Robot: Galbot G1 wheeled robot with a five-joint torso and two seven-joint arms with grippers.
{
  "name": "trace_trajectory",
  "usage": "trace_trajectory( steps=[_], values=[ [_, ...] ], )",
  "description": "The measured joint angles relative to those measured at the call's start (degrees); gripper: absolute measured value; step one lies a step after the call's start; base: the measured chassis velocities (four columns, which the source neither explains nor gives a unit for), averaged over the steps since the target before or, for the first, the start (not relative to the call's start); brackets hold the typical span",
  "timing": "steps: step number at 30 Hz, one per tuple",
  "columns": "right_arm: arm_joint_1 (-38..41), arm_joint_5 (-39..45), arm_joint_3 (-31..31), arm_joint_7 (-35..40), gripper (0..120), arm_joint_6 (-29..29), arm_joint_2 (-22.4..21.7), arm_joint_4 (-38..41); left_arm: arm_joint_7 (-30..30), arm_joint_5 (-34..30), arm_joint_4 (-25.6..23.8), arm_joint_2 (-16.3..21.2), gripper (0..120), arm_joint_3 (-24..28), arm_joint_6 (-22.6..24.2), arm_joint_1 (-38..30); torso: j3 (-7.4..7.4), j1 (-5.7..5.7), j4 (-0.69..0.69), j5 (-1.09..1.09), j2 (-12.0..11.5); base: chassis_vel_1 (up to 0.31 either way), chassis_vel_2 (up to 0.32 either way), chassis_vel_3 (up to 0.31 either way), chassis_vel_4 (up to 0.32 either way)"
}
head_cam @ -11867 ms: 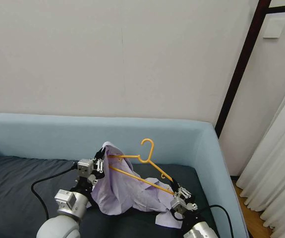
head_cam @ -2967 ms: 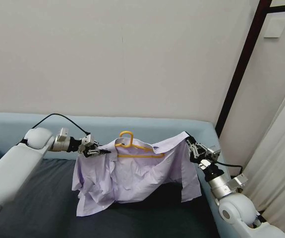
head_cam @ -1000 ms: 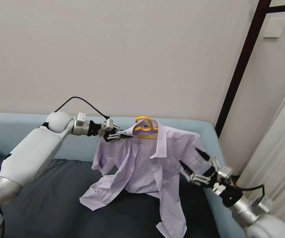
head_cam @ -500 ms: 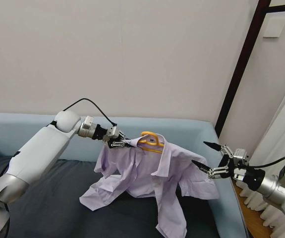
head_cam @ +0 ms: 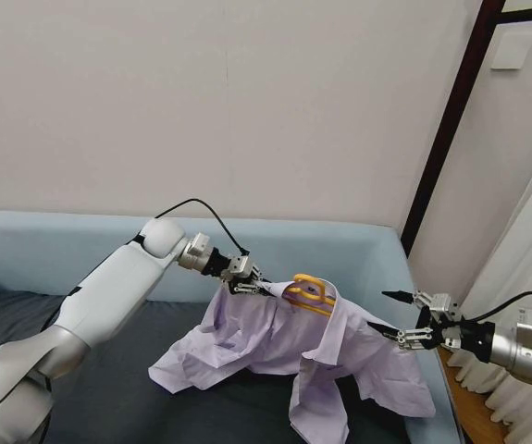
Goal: Pick up the clothes from the sofa and hang them on the clothes hanger.
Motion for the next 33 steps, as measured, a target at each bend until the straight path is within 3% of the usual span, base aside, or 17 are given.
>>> trace_trajectory(
  steps=[5, 10, 12, 14, 17, 24, 28, 30, 33],
  values=[
    [-0.2, -5.7, 0.4, -2.7, 42, -1.1, 1.6, -1.4, 0.1, 0.1, 1.0, -1.8, 1, 1.5, 0.0, -1.0, 0.0, 0.0, 0.01, 0.0, 0.0, 0.0, 0.0, 0.0, 0.0],
    [-0.8, -7.5, 0.9, -3.1, 29, -1.1, 2.2, -1.9, 0.2, 0.1, 1.2, -1.9, 1, 1.8, 0.1, -1.2, 0.0, 0.0, 0.01, -0.01, 0.0, 0.0, 0.0, 0.0, 0.0],
    [-1.0, -7.8, 1.3, -3.8, 18, -1.0, 2.4, -2.0, 0.2, 0.0, 1.2, -2.1, 1, 2.0, 0.1, -1.2, 0.0, 0.0, 0.01, -0.01, 0.0, 0.0, 0.0, 0.0, 0.0],
    [-1.0, -7.8, 1.3, -3.8, 17, -1.0, 2.4, -2.0, 0.2, 0.0, 1.3, -2.1, 1, 2.1, 0.1, -1.2, 0.0, 0.0, 0.01, -0.01, 0.0, 0.0, 0.0, 0.0, 0.0],
    [-1.0, -7.7, 1.5, -4.7, 3, -0.3, 2.5, -2.2, 0.1, 0.0, 1.5, -2.8, 1, 2.2, 0.0, -1.2, 0.0, 0.0, 0.01, -0.02, 0.0, 0.0, 0.0, 0.0, 0.0],
    [-1.4, -5.4, 1.9, -5.5, 3, 1.0, 2.5, -2.2, -2.3, -3.0, 3.4, -3.2, 4, 3.4, -5.2, -1.3, 0.0, 0.0, 0.01, -0.02, 0.0, 0.0, 0.0, 0.0, 0.0],
    [-1.3, -3.9, 2.5, -5.8, 3, 1.6, 1.2, -1.8, -2.9, -8.4, 4.1, -2.9, 23, 4.3, -9.3, -1.5, 0.0, 0.0, 0.0, -0.03, 0.0, 0.0, 0.0, 0.0, 0.0],
    [-1.2, -3.9, 2.7, -5.8, 3, 1.6, 1.0, -1.8, -2.8, -9.6, 4.1, -2.6, 26, 4.3, -9.8, -1.7, 0.0, 0.0, 0.0, -0.02, 0.0, 0.0, 0.0, 0.0, 0.0],
    [-1.0, -2.6, 3.5, -5.2, 3, 0.8, 0.3, -1.7, -1.9, -13.4, 3.6, -0.9, 40, 4.4, -11.0, -2.8, 0.0, 0.0, 0.01, -0.02, 0.0, 0.0, 0.0, 0.0, 0.0]
  ],
)
